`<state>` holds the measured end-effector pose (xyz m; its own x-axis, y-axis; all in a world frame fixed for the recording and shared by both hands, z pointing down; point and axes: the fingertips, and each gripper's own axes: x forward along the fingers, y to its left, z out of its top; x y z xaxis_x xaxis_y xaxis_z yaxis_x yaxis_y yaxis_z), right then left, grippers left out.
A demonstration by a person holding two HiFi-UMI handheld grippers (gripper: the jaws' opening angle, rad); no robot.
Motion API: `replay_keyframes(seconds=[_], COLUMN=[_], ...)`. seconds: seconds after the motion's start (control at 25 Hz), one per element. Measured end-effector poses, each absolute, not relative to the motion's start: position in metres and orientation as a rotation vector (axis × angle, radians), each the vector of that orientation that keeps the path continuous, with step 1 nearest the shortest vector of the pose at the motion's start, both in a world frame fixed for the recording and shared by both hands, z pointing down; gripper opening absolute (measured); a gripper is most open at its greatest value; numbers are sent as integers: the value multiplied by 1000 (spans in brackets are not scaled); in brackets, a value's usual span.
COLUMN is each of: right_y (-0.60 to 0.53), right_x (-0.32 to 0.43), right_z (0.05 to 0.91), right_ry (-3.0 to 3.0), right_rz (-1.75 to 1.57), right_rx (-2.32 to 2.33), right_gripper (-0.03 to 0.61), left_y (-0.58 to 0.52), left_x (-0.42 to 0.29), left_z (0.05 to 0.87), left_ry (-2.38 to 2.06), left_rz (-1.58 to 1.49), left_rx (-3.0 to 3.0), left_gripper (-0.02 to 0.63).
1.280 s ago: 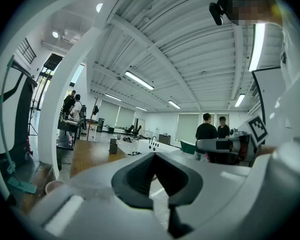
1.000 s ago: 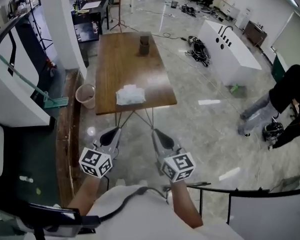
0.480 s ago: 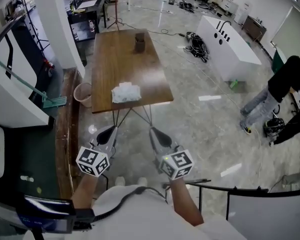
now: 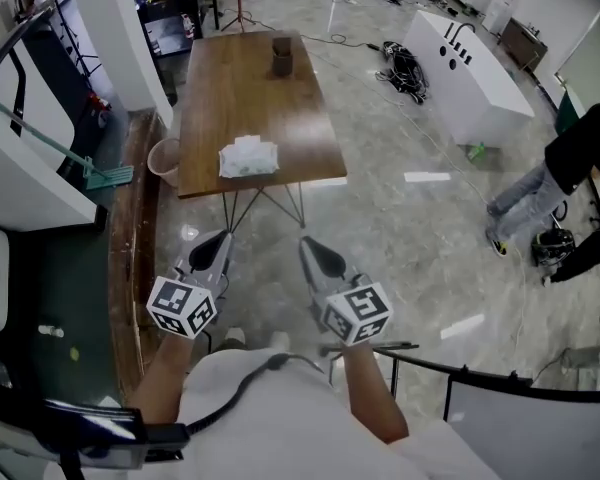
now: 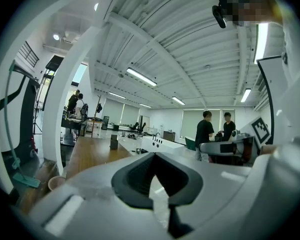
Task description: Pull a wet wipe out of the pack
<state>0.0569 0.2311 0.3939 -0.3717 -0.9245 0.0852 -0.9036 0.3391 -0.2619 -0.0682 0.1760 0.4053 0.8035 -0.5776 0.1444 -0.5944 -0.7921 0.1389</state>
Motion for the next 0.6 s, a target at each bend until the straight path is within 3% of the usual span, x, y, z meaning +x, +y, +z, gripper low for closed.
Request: replay_keyframes(seconds=[0.6], right_y=[219], right_x=[74], right_z=[408], right_ry=[2529], right_rz=[-450], right_rx=[-1698], right_gripper=[8], left_y=[164], left_x=[-63], left_z=[418], left_ry=[-961], left_rz=[128], left_rx=[2767], left_gripper=[3])
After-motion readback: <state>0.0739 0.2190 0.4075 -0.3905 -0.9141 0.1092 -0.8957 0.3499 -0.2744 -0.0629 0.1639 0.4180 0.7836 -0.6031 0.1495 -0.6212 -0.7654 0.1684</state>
